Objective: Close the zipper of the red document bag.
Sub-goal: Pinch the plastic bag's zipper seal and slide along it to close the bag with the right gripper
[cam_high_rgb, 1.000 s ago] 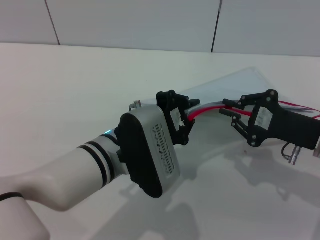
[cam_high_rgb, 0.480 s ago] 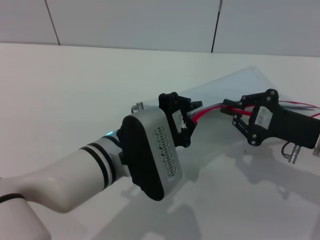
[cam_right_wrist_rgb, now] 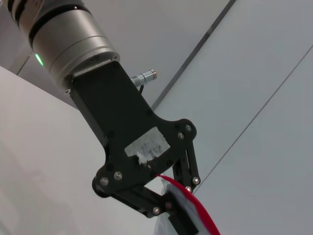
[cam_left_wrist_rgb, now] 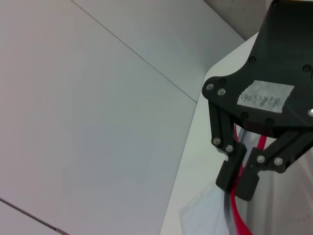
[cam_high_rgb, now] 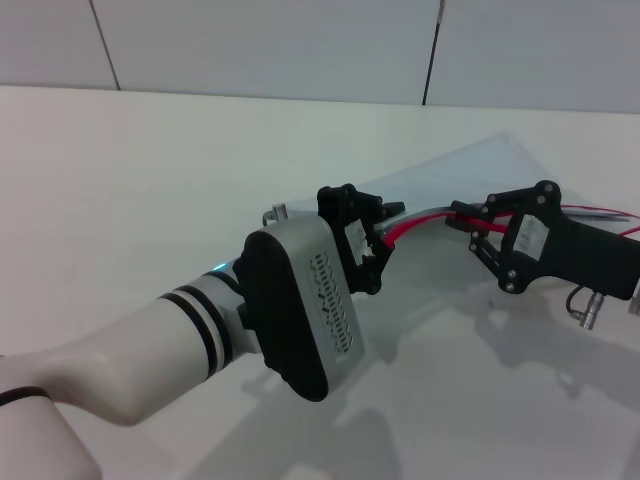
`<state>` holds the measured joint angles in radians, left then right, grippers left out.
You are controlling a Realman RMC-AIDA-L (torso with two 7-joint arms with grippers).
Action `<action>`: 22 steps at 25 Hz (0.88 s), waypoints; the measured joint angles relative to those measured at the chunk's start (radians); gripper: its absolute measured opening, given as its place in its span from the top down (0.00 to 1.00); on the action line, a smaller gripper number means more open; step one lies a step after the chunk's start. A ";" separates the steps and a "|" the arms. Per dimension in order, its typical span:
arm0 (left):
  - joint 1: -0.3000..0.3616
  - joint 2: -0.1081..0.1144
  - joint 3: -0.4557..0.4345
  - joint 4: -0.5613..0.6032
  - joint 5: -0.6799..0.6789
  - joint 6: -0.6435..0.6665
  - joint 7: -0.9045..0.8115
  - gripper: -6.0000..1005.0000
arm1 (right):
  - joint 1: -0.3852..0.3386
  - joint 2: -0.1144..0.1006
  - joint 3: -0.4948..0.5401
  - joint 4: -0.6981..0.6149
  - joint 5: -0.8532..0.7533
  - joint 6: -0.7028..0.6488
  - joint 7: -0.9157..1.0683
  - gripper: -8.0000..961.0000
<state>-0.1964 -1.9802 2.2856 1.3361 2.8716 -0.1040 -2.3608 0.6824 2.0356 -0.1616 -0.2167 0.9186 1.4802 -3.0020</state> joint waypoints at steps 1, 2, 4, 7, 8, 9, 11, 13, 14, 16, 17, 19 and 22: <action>0.000 0.000 0.000 0.000 0.000 0.000 0.000 0.97 | 0.000 0.000 0.001 0.000 0.000 0.000 0.000 0.91; 0.000 0.000 0.000 0.000 0.000 0.000 0.000 0.97 | -0.001 0.000 0.002 0.000 0.000 0.000 0.000 0.92; 0.000 0.000 0.000 0.000 0.000 0.000 0.000 0.97 | -0.001 0.000 0.003 0.000 0.000 0.000 0.000 0.92; 0.000 0.000 0.000 0.000 0.000 -0.001 0.000 0.97 | -0.002 0.000 0.006 -0.001 0.000 0.000 0.000 0.92; 0.000 0.000 0.001 0.001 0.000 -0.001 0.000 0.97 | -0.002 0.000 0.007 -0.001 0.001 -0.001 0.000 0.92; 0.001 0.000 0.003 0.003 0.000 -0.002 0.000 0.97 | -0.002 0.000 0.008 -0.002 0.001 -0.001 0.000 0.92; 0.002 0.002 0.012 0.007 0.000 -0.002 0.001 0.97 | -0.003 0.000 0.009 -0.004 0.003 -0.007 0.000 0.92; 0.003 0.006 0.023 0.010 0.000 -0.003 0.001 0.97 | -0.006 0.000 0.010 -0.005 0.011 -0.024 0.000 0.92; 0.003 0.009 0.029 0.011 0.000 -0.006 0.001 0.97 | -0.008 0.000 0.010 -0.005 0.019 -0.036 0.000 0.92; 0.002 0.015 0.035 0.011 0.000 -0.014 0.002 0.97 | -0.013 -0.001 0.011 -0.005 0.026 -0.053 0.000 0.92; 0.003 0.016 0.038 0.013 0.000 -0.019 0.002 0.97 | -0.016 -0.002 0.011 -0.006 0.030 -0.060 0.000 0.92; 0.006 0.018 0.041 0.017 0.000 -0.024 0.002 0.97 | -0.023 -0.004 0.012 -0.008 0.039 -0.072 0.000 0.92; 0.010 0.028 0.053 0.031 0.000 -0.025 0.004 0.97 | -0.032 -0.004 0.021 -0.019 0.060 -0.097 0.000 0.92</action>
<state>-0.1860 -1.9527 2.3388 1.3668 2.8715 -0.1289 -2.3565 0.6502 2.0318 -0.1408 -0.2359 0.9785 1.3832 -3.0020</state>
